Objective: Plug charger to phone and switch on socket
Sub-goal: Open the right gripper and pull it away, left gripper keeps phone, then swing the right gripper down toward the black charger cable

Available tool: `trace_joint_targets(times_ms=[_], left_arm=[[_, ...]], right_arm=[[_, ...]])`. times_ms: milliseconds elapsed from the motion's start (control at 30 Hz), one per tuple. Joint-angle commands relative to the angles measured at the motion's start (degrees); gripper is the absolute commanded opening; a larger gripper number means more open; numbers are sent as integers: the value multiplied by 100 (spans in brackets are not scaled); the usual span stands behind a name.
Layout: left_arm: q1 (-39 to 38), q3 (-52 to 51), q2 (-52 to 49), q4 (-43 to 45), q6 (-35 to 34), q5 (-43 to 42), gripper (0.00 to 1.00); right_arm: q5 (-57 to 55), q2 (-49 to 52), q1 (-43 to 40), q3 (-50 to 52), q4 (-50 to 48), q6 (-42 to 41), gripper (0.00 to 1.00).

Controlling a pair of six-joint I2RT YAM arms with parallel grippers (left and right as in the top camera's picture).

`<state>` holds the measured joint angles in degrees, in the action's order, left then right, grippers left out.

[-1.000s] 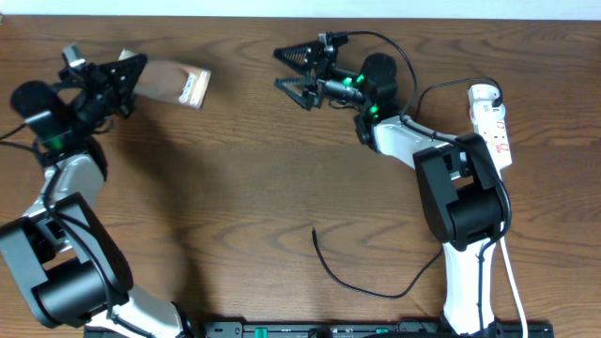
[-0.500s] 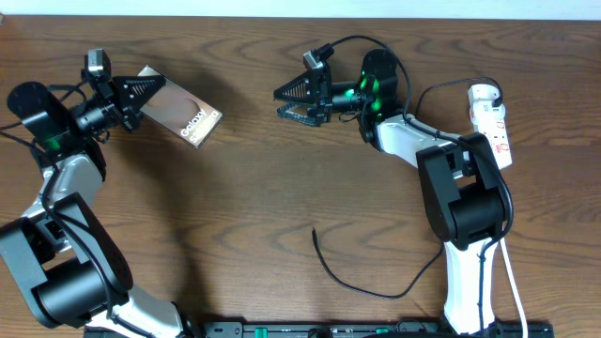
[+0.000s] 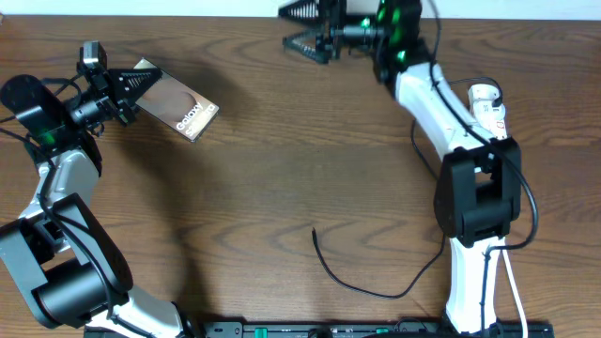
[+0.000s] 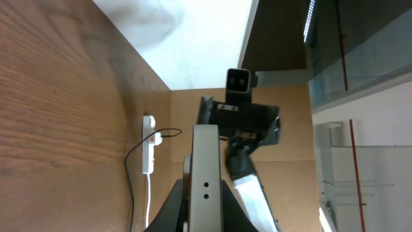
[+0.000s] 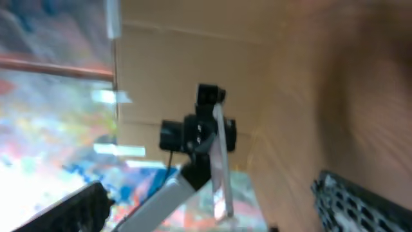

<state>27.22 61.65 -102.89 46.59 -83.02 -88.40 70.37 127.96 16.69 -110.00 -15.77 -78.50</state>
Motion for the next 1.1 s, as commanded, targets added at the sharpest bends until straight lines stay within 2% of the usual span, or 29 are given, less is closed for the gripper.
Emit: trace_joint_targets(times_ms=[0,200,300,500,767,900,1067], left_arm=[[-2,192,142,48,-487,-52,7],[-2,192,142,50,-623,-164,7],[-4,192,142,221,-570,-164,7],[-111,192,142,844,-374,-166,7],[-490,192,140,883,422,-168,7],[-496,190,129,879,457,-173,8],[-496,177,107,704,487,-175,7]], right_arm=[[-739,-35,7,-763,1821,1757,99],[-2892,-35,26,-1869,5541,4245,99],[-3777,-35,96,-2122,6787,5139,99],[-5480,-33,450,-2116,8627,6424,99],[-7471,-33,1279,-2022,10096,6655,99],[-7536,-33,1499,-1716,10273,6555,99],[-7316,-33,1565,-1008,10004,6393,96]])
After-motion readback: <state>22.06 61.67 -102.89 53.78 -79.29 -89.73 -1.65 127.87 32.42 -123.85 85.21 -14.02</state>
